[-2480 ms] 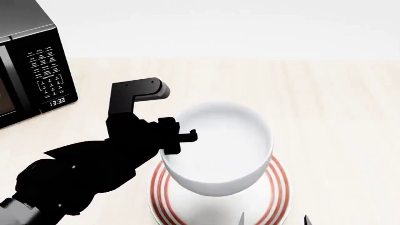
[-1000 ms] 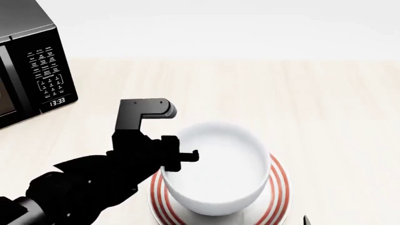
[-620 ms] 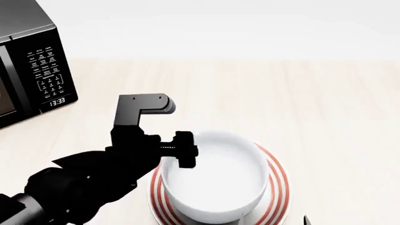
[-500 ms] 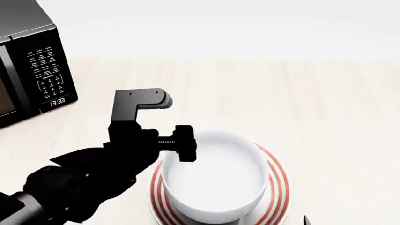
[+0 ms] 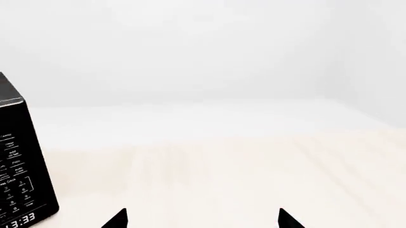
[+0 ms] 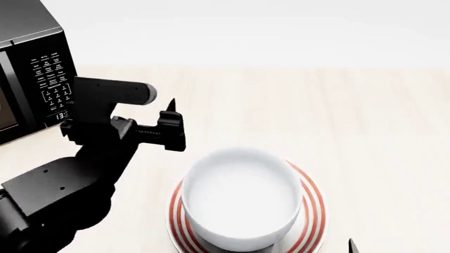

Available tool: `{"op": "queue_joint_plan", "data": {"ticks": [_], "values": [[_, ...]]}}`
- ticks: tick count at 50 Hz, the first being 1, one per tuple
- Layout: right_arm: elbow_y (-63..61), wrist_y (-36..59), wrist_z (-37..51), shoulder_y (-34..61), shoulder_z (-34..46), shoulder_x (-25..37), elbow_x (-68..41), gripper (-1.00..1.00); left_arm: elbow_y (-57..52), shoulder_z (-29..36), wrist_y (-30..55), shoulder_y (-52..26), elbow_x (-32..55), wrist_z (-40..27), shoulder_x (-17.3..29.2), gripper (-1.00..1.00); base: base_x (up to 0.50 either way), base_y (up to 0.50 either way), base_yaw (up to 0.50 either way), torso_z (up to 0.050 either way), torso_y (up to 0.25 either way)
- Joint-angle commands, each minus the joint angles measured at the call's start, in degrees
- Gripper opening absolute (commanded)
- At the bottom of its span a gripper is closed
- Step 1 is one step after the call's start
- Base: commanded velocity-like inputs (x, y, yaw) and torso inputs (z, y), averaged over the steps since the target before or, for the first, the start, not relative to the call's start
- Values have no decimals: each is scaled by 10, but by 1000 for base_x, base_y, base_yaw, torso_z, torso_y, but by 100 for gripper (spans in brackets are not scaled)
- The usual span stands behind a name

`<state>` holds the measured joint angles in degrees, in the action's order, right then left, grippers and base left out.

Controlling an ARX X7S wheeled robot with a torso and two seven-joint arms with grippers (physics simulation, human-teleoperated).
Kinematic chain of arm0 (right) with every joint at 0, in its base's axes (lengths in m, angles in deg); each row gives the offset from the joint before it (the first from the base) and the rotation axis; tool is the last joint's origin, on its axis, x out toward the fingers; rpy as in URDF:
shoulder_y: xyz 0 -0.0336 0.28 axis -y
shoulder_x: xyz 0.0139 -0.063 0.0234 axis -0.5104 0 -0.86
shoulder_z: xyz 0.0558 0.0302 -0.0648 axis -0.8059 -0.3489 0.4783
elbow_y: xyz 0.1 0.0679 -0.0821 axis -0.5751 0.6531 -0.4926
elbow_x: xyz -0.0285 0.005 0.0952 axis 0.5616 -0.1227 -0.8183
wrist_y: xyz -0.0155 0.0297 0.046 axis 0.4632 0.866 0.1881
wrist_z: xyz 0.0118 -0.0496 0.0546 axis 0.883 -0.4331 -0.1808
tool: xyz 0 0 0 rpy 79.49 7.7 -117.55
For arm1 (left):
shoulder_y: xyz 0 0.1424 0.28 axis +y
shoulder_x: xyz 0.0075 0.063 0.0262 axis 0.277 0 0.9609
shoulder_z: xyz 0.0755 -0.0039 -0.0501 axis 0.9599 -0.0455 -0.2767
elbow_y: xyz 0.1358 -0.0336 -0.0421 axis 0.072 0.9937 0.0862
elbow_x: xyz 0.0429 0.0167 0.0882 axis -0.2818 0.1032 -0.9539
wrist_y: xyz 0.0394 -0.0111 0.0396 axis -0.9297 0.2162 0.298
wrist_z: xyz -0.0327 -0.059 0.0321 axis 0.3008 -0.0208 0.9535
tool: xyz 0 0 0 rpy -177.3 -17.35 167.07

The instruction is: Pick up the white bowl and put it on the plate.

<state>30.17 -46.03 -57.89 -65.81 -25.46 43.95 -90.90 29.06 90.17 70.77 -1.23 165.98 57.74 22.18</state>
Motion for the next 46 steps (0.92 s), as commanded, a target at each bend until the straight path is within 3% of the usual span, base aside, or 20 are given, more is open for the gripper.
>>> {"op": "queue_joint_plan", "data": {"ticks": [1,13,20,46], "values": [[-25,6,10,-5,-5,7,3,100,-219,27,-70,10,-94,-142,129,100,0,0,0,0,0],[-103,36,34,-14,-23,26,8,100,-386,71,-87,39,-266,-317,217,100,0,0,0,0,0],[-177,57,51,-27,-42,45,8,100,-497,91,-43,27,-361,-417,257,100,0,0,0,0,0],[-333,113,82,-43,-75,82,3,100,-743,88,86,-9,-482,-563,358,100,0,0,0,0,0]]}}
